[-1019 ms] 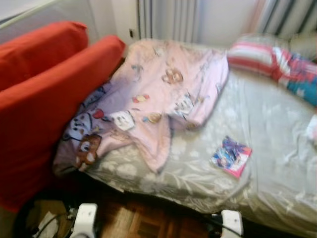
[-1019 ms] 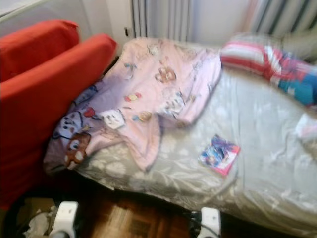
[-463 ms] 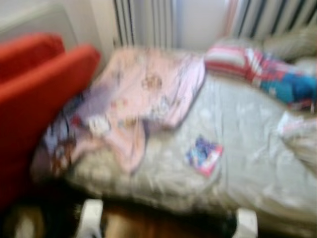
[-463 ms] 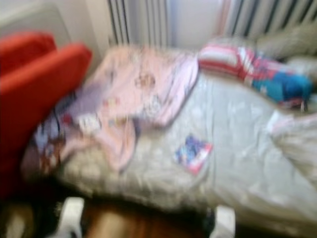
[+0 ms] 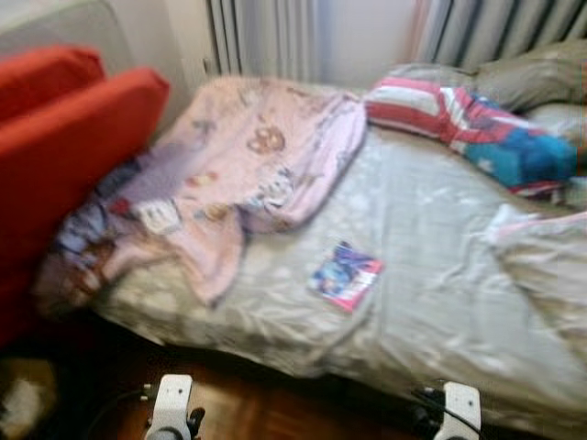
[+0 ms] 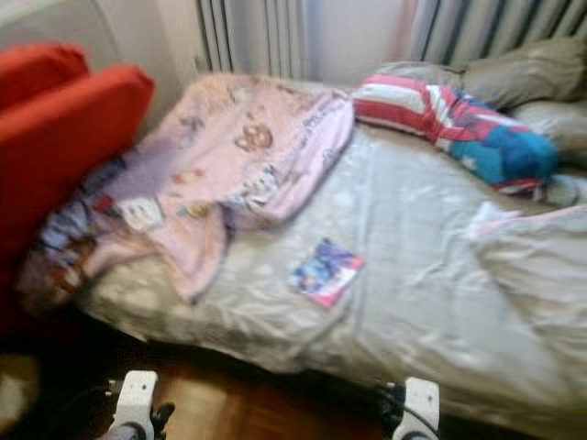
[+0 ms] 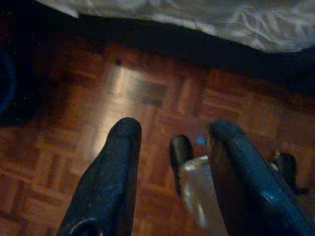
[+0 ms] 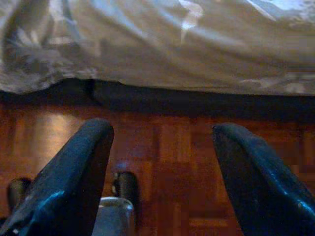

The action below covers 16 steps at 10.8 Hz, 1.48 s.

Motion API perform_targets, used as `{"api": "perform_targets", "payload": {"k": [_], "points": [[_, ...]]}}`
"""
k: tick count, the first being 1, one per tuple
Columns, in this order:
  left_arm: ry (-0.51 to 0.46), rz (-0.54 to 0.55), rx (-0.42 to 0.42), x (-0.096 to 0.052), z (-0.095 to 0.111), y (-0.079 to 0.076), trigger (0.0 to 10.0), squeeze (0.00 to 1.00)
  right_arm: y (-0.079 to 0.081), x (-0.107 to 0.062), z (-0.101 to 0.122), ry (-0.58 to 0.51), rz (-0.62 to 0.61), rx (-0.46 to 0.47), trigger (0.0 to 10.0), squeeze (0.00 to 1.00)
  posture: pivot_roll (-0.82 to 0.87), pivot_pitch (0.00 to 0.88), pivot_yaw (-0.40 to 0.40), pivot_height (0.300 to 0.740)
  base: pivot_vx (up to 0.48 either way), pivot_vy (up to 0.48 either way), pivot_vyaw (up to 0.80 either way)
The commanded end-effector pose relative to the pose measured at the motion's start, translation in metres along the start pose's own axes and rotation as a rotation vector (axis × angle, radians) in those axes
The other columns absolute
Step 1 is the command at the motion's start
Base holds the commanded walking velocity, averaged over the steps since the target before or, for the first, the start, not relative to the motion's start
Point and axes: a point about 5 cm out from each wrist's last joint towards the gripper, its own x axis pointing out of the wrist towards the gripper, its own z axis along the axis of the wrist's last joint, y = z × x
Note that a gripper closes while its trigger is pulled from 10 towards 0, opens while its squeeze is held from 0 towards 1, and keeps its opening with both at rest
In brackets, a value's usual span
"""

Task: Clean up the room

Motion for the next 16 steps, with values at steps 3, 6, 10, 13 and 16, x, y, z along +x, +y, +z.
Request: {"api": "perform_targets", "payload": {"k": [3, 6, 10, 13, 16], "points": [[0.019, 0.01, 0.003, -0.002, -0.0068, 0.0033, 10.0, 0.0, 0.0076, -0.0007, -0.0057, 0.02, 0.022, -0.002, 10.0, 0.0, 0.08, 0.096, -0.01, 0.74, 0.0, -0.281, -0.75], [0.025, 0.01, 0.013, -0.0028, -0.0085, 0.0063, 10.0, 0.0, 0.009, -0.0013, -0.0071, 0.011, 0.02, 0.008, 10.0, 0.0, 0.08, 0.074, 0.0, 0.74, 0.0, -0.284, 0.0], [0.012, -0.001, 0.023, -0.0013, -0.0041, 0.0027, 10.0, 0.0, 0.0097, -0.0016, -0.0107, 0.042, 0.031, -0.025, 10.0, 0.0, 0.09, 0.05, -0.013, 0.74, 0.0, -0.217, -0.18], [0.01, -0.006, 0.023, -0.0009, -0.0034, 0.0001, 10.0, 0.0, 0.0129, -0.0005, -0.0072, 0.035, 0.041, -0.046, 10.0, 0.0, 0.08, 0.051, -0.01, 0.74, 0.0, -0.194, -0.66], [0.009, -0.009, 0.023, -0.0006, -0.0027, -0.0005, 10.0, 0.0, 0.0122, -0.0005, -0.0065, 0.029, 0.036, -0.063, 10.0, 0.0, 0.08, 0.063, -0.008, 0.74, 0.0, -0.29, 0.0]]}}
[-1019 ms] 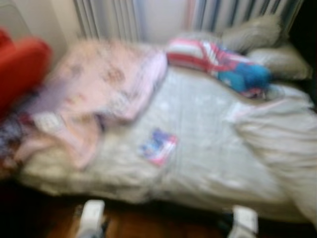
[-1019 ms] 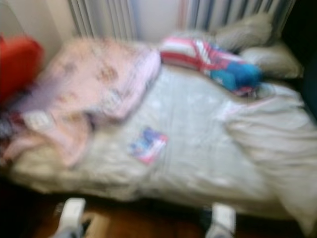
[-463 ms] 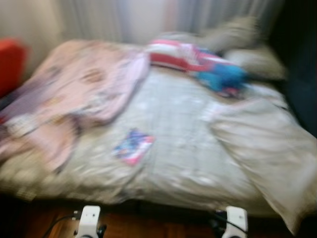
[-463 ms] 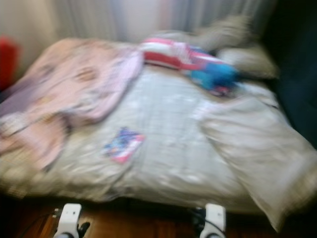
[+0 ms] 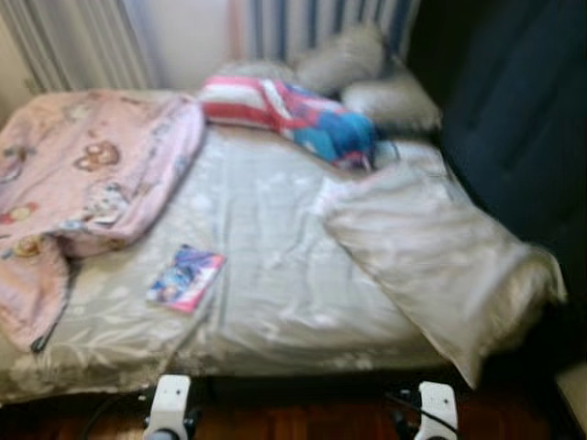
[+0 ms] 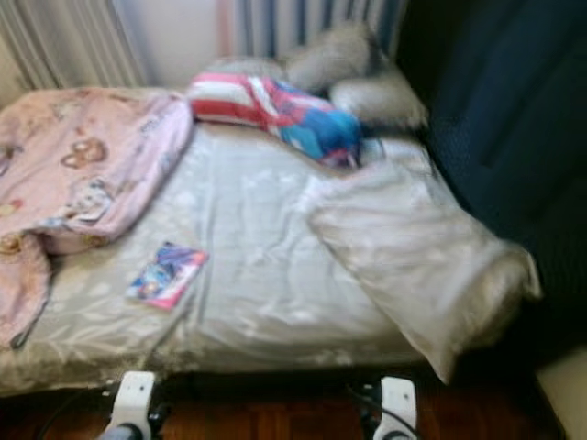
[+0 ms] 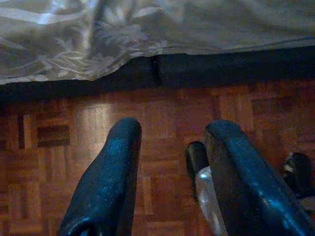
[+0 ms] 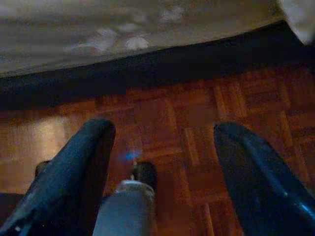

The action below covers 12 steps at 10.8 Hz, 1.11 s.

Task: Clean up the room

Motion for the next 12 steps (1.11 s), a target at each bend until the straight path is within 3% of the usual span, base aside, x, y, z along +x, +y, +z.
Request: {"api": "perform_targets", "payload": {"k": [1, 5, 8, 12], "points": [[0.024, 0.007, 0.008, -0.0014, -0.0055, 0.0036, 10.0, 0.0, 0.0015, 0.001, 0.0045, -0.018, -0.002, 0.011, 10.0, 0.0, 0.08, 0.066, -0.006, 0.74, 0.0, -0.296, 0.0], [0.023, 0.005, 0.003, -0.0007, -0.0039, 0.0016, 10.0, 0.0, 0.0044, 0.0016, 0.0071, -0.024, 0.012, -0.026, 10.0, 0.0, 0.07, 0.074, -0.005, 0.74, 0.0, -0.221, 0.0], [0.025, 0.004, 0.003, -0.0009, -0.0049, 0.0007, 10.0, 0.0, 0.0045, 0.0013, 0.0059, -0.023, 0.014, -0.025, 10.0, 0.0, 0.07, 0.072, -0.008, 0.74, 0.0, -0.324, 0.66], [0.029, -0.003, 0.009, -0.0014, -0.0068, -0.0009, 10.0, 0.0, 0.003, 0.0009, 0.0055, -0.028, 0.012, -0.02, 10.0, 0.0, 0.08, 0.051, -0.013, 0.74, 0.0, -0.381, 0.0]]}}
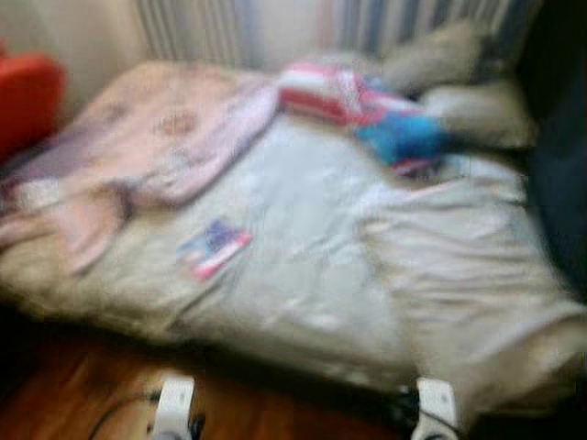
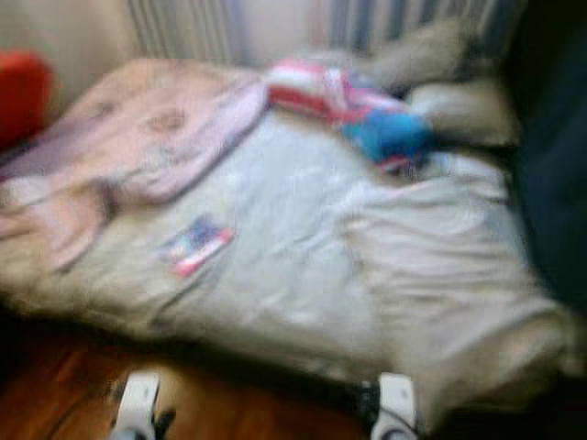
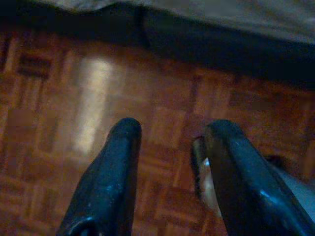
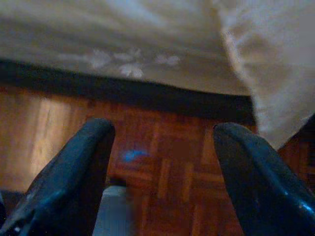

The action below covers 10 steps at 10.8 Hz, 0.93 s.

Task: Clean up the room

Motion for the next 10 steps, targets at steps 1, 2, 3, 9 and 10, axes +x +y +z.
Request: {"api": "perform_targets", "payload": {"k": [1, 2, 3, 9, 10], "points": [[0.003, -0.004, 0.014, 0.0, 0.001, 0.0, 10.0, 0.0, -0.005, -0.001, -0.003, 0.009, -0.013, 0.0, 10.0, 0.0, 0.08, 0.049, -0.013, 0.74, 0.0, -0.382, 0.0], [0.003, -0.004, 0.015, 0.0, 0.001, 0.0, 10.0, 0.0, -0.005, -0.001, -0.003, 0.014, -0.014, 0.005, 10.0, 0.0, 0.08, 0.049, -0.013, 0.74, 0.0, -0.386, 0.0], [0.003, -0.005, 0.019, 0.001, 0.002, 0.0, 10.0, 0.0, -0.005, -0.001, -0.004, 0.018, -0.007, 0.013, 10.0, 0.0, 0.08, 0.049, -0.013, 0.74, 0.0, -0.386, -0.76], [-0.169, 0.027, -0.049, 0.008, 0.046, 0.0, 10.0, 0.0, 0.002, 0.003, 0.014, -0.054, 0.03, 0.032, 10.0, 0.0, 0.07, 0.072, -0.013, 0.74, 0.0, -0.064, -0.38], [-0.213, 0.031, -0.071, 0.008, 0.055, 0.0, 10.0, 0.0, 0.009, 0.006, 0.03, -0.108, 0.066, 0.016, 10.0, 0.0, 0.07, 0.074, -0.014, 0.74, 0.0, 0.0, 0.0]]}}
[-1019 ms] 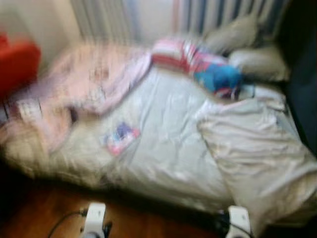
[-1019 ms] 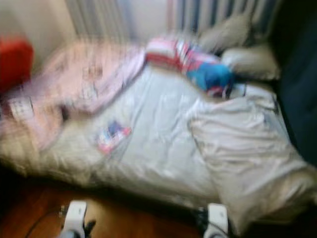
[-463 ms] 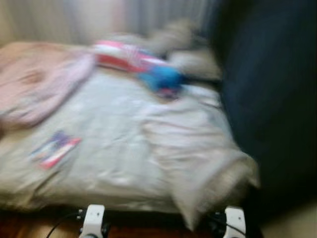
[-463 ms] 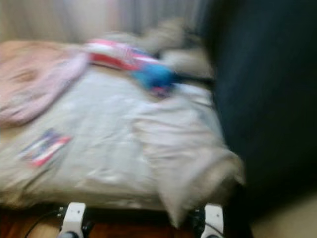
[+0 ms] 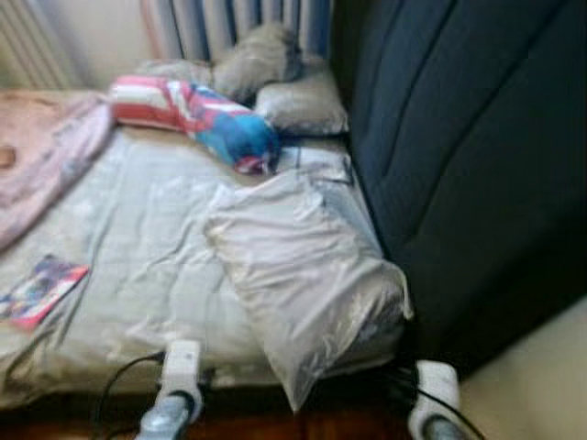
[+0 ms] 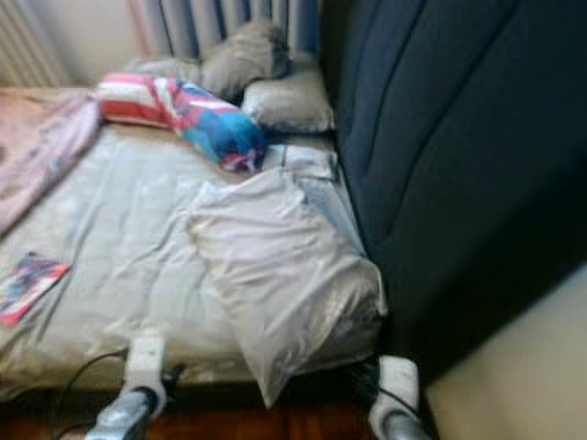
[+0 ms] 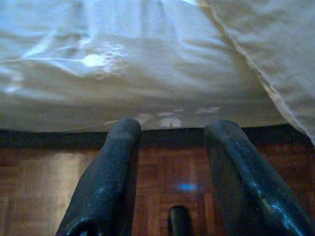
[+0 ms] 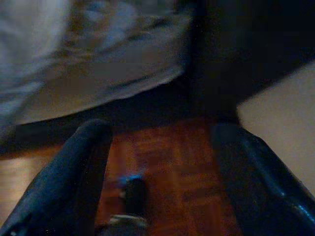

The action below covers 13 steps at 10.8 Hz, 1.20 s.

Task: Clean up the room

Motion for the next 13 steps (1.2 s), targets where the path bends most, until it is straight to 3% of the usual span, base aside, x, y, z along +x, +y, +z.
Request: {"api": "perform_targets", "payload": {"k": [1, 3, 5, 6, 8, 10, 13], "points": [[-0.028, -0.002, -0.001, 0.001, 0.004, -0.001, 10.0, 0.0, 0.001, 0.003, 0.015, -0.057, 0.014, 0.003, 10.0, 0.0, 0.06, 0.074, -0.015, 0.74, 0.0, 0.0, 0.0], [0.006, 0.018, -0.027, -0.002, -0.005, -0.001, 10.0, 0.0, 0.001, 0.005, 0.02, -0.059, 0.017, -0.033, 10.0, 0.0, 0.06, 0.075, -0.022, 0.74, 0.0, 0.0, 0.0], [0.011, 0.024, -0.037, -0.003, -0.007, 0.0, 10.0, 0.0, -0.001, 0.003, 0.016, -0.057, 0.017, -0.057, 10.0, 0.0, 0.07, 0.08, -0.026, 0.74, 0.0, 0.328, 0.8], [-0.002, 0.011, -0.017, -0.002, -0.005, -0.001, 10.0, 0.0, -0.001, 0.003, 0.013, -0.049, 0.012, -0.025, 10.0, 0.0, 0.07, 0.086, -0.025, 0.74, 0.0, 0.0, 0.44], [-0.082, -0.025, 0.049, 0.001, 0.01, -0.007, 10.0, 0.0, 0.0, 0.005, 0.026, -0.108, 0.002, 0.005, 10.0, 0.0, 0.06, 0.091, -0.025, 0.74, 0.0, 0.0, 0.0], [-0.164, -0.037, 0.027, 0.004, 0.027, -0.01, 10.0, 0.0, 0.0, 0.007, 0.042, -0.175, -0.002, 0.017, 10.0, 0.0, 0.06, 0.097, -0.026, 0.74, 0.0, 0.0, 0.0], [-0.213, -0.083, 0.069, 0.006, 0.04, -0.018, 10.0, 0.0, -0.007, 0.007, 0.061, -0.261, -0.083, 0.098, 10.0, 0.0, 0.07, 0.1, -0.029, 0.74, 0.0, 0.0, 0.0]]}}
